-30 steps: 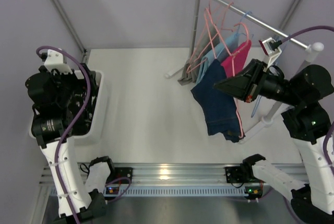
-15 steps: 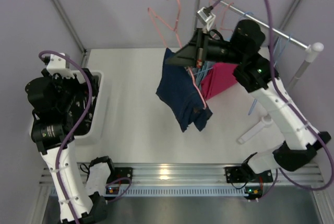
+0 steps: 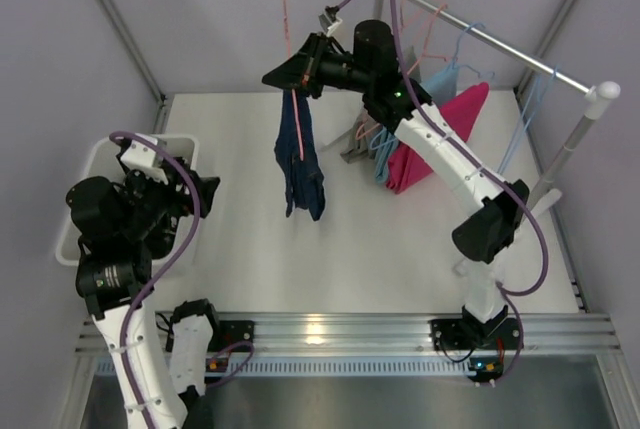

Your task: Remove the trousers from the hanger

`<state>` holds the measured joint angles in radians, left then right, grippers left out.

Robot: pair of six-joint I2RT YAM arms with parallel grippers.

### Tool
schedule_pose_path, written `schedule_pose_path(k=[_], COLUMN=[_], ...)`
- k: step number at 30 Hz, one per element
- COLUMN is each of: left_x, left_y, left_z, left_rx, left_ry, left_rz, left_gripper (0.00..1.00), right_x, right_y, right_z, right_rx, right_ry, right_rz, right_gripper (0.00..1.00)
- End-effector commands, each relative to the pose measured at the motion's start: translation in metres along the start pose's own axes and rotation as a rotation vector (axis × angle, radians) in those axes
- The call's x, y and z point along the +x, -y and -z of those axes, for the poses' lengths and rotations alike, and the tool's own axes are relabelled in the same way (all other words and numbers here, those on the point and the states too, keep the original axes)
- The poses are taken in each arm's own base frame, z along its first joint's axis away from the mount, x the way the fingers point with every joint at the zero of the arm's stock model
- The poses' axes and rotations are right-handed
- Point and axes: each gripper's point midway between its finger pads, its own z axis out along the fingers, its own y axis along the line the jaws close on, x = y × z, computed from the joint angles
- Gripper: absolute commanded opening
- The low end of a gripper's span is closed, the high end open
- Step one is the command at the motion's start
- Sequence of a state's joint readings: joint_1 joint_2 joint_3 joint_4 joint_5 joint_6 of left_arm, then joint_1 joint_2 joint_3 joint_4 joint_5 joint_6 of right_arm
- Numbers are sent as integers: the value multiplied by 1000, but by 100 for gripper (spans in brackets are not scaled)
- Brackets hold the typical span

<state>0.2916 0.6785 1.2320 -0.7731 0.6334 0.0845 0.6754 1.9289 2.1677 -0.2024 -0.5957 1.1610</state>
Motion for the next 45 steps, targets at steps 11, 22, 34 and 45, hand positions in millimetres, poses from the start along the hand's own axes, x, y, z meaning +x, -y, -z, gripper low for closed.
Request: schedule_pose_path(k=[11, 22, 34, 45], left_x=[-7, -13, -11, -22], left_y=[21, 83, 102, 86], left_z=[-88, -92, -106, -120], left_rx=[231, 270, 297, 189], left_ry=[102, 196, 179, 203], left_rz=[-53, -102, -94, -72], left_gripper=[99, 89, 85, 80], right_x=[-15, -12, -6, 10], right_y=[-43, -36, -46, -60], right_z=[-15, -11, -6, 0], right_rx=[-145, -99, -101, -135], right_ry=[77, 82, 84, 49], right_rz=[17, -3, -26, -55], right_gripper=[0, 0, 0, 0])
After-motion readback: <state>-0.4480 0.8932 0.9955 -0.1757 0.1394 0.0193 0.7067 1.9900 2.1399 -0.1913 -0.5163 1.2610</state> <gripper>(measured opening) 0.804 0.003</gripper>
